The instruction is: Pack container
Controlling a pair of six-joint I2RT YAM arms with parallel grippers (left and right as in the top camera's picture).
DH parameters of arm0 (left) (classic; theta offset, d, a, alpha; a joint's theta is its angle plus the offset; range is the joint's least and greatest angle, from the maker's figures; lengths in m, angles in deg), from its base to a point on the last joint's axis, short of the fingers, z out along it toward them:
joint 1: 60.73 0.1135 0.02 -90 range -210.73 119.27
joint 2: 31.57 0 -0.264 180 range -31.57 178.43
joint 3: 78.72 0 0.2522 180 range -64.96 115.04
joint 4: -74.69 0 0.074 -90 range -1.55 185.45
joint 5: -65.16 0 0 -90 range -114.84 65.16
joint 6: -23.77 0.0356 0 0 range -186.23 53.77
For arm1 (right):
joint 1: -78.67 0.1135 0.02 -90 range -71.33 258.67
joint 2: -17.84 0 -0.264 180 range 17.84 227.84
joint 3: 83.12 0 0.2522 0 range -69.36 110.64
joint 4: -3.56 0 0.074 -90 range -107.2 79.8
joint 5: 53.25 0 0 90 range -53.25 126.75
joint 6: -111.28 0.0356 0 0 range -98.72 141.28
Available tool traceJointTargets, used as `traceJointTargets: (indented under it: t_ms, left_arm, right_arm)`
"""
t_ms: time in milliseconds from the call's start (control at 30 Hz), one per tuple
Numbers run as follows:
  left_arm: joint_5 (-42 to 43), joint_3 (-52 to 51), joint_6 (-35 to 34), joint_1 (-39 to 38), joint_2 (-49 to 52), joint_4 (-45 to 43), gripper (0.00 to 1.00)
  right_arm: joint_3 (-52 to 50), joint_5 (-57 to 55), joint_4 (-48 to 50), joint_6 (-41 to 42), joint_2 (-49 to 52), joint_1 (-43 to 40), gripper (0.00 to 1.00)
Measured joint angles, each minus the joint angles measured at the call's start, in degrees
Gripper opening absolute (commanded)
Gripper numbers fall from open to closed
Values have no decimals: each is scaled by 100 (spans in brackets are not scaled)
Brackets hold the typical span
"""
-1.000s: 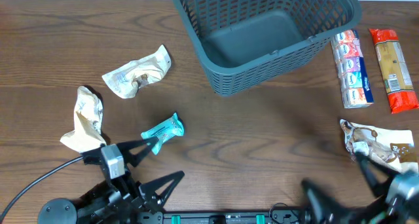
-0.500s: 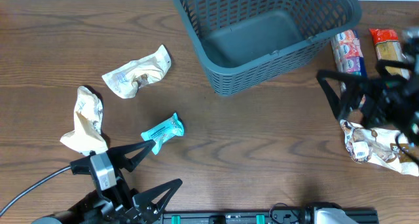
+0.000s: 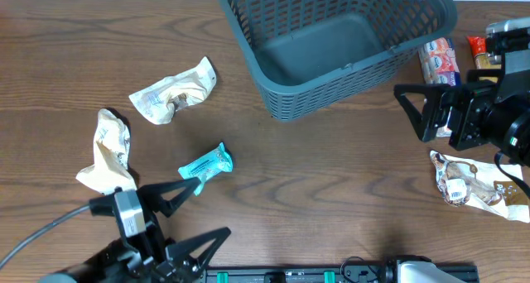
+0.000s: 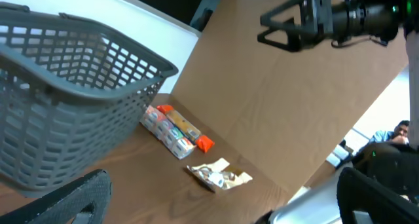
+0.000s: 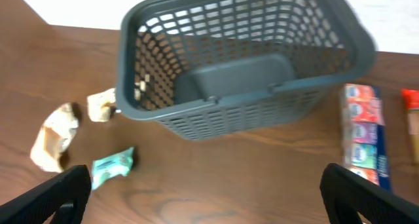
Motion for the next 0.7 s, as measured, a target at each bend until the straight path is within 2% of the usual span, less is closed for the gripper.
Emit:
traceJointTargets:
  t_ms: [133, 367, 433, 500, 600, 633, 700]
  left_arm:
    - [120, 704, -7, 0, 999, -57, 99]
    - [581, 2743, 422, -79, 3099, 76, 99]
    - [560, 3377, 721, -166, 3530, 621, 99]
    - [387, 3952, 1095, -341, 3862, 1539, 99]
    - [-369, 4671, 1860, -970, 4273, 3318, 98]
    - [-839, 4929, 2114, -1401, 4454, 3915, 99]
    - [-1628, 5241, 2380, -2118, 4728, 4461, 99]
  right_arm:
    - [0, -227, 39, -76, 0, 0, 99]
    - [17, -570, 289, -219, 39, 0, 99]
    - [22, -673, 424, -229, 79, 0, 99]
    - [22, -741, 608, -249, 144, -2, 99]
    - [26, -743, 852, -269, 315, -52, 99]
    - [28, -726, 929, -273, 402, -92, 99]
    - [28, -664, 1049, -273, 568, -164, 99]
